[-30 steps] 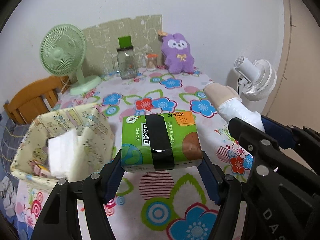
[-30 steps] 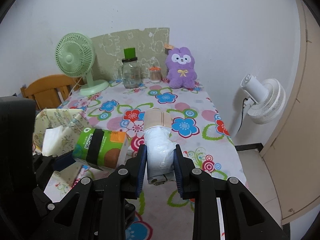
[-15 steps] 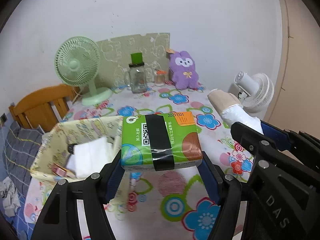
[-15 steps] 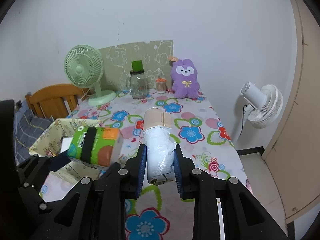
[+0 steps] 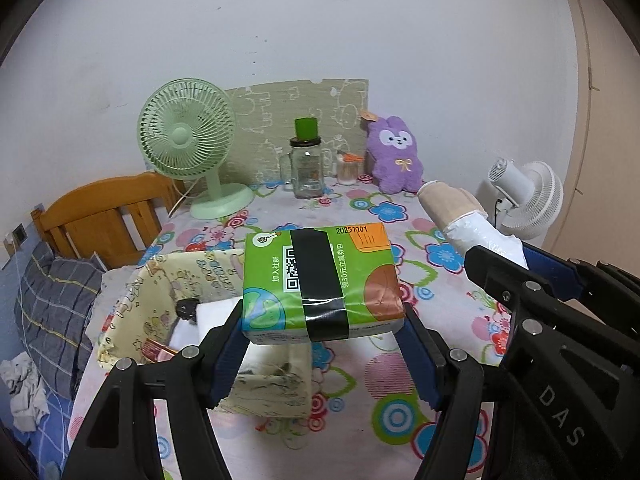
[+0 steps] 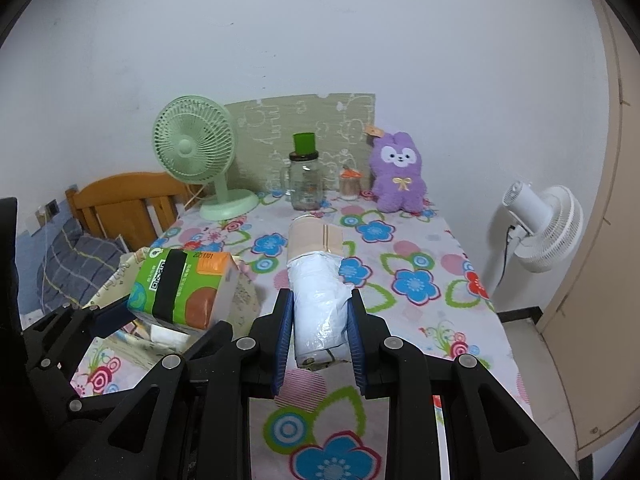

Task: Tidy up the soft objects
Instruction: 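Carry the green pack and white cloth with both tools over the box, then lower both items into the box and open both tools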

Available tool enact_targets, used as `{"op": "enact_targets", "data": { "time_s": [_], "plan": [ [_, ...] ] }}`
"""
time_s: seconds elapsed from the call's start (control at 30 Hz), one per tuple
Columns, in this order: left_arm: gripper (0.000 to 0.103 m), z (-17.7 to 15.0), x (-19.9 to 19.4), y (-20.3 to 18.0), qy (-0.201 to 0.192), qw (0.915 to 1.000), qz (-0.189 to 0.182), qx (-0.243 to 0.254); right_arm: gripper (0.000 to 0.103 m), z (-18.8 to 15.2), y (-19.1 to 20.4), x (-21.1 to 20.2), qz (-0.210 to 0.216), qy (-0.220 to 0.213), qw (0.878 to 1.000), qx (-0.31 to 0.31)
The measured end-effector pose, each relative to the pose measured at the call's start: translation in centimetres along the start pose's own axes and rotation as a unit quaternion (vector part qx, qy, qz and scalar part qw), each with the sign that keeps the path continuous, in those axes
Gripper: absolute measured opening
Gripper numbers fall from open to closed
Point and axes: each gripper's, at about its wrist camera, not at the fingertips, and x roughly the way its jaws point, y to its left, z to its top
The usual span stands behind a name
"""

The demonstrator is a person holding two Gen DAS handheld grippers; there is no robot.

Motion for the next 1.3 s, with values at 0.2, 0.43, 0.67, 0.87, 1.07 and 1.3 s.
{"op": "enact_targets", "data": {
  "time_s": [0.2,0.43,0.67,0.87,1.07,1.3],
  "plan": [
    [0.072,0.2,0.7,1.9,-0.001,0.9999,0.009,-0.006,0.029,0.6,1.7,1.1,0.012,0.003,1.000,-0.009],
    [0.072,0.4,1.9,4.3,0.000,0.9997,0.020,-0.014,0.029,1.0,3.5,2.8,0.034,0.013,0.999,-0.017],
    [0.073,0.5,3.7,6.6,0.015,0.9990,0.037,-0.018,0.029,1.3,5.6,5.2,0.054,0.028,0.998,-0.026],
    [0.073,0.4,5.3,8.2,0.030,0.9982,0.049,-0.021,0.029,1.5,7.3,7.2,0.070,0.040,0.996,-0.034],
    [0.073,0.0,6.9,9.8,0.044,0.9968,0.061,-0.029,0.029,1.5,9.2,9.2,0.084,0.053,0.994,-0.050],
    [0.073,-0.7,8.8,11.5,0.068,0.9942,0.072,-0.042,0.029,1.1,10.7,11.5,0.097,0.074,0.991,-0.062]
  ]
}}
